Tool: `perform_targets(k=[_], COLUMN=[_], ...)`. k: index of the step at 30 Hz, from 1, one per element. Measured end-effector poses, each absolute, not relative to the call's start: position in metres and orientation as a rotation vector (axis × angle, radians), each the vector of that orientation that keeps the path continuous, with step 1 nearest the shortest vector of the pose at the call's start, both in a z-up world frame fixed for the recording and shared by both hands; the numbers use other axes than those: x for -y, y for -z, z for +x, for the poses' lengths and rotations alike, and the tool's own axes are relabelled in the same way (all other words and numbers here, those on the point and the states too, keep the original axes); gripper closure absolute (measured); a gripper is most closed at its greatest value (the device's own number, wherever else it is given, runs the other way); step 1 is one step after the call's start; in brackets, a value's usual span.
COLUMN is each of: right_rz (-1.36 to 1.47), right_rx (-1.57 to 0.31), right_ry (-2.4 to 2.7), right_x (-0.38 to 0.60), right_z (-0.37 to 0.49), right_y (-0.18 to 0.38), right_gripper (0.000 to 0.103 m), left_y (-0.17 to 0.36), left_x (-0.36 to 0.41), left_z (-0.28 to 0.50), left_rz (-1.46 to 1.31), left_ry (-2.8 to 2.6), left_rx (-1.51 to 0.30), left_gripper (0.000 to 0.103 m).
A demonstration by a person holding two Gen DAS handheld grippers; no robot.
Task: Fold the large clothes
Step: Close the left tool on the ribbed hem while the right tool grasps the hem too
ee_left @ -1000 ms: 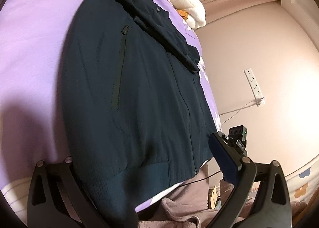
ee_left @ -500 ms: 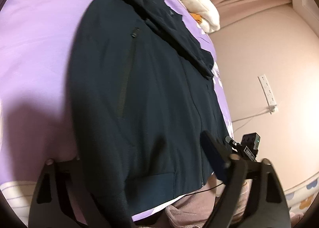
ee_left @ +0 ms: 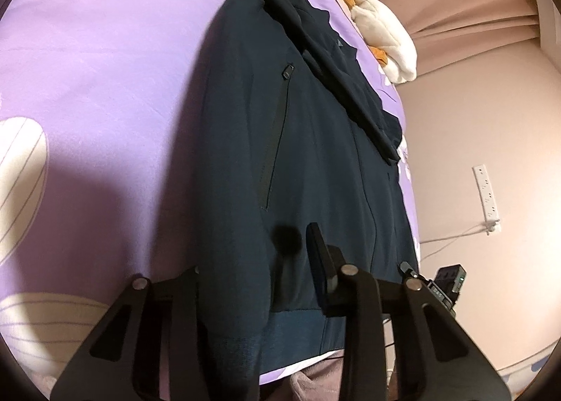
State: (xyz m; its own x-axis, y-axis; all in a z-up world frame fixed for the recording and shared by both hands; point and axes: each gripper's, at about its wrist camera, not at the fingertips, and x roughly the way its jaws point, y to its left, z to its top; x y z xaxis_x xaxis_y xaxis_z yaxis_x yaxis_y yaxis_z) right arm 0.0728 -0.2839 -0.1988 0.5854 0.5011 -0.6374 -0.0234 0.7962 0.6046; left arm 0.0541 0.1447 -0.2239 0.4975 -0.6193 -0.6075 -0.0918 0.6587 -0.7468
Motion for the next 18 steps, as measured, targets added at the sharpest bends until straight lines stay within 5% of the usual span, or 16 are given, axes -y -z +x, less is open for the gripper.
perform_targets(k=[6, 18], right_rz=[0.585, 0.556], right_rx=[-0.879, -0.826], right_ry=[-0.326, -0.378], right_x=[0.283, 0.268], right_z=[0.072, 0.076], right_y=[0.193, 0.176], right_gripper=[0.082, 0.082], left_y=[0.211, 0.184], left_x=[-0.14, -0.114], left_z=[0.051, 0.051], left_rz=[-0.774, -0.589], left_ry=[0.331, 0.301], left_rx=[-0.983, -0.929], left_gripper=[0.089, 0.089])
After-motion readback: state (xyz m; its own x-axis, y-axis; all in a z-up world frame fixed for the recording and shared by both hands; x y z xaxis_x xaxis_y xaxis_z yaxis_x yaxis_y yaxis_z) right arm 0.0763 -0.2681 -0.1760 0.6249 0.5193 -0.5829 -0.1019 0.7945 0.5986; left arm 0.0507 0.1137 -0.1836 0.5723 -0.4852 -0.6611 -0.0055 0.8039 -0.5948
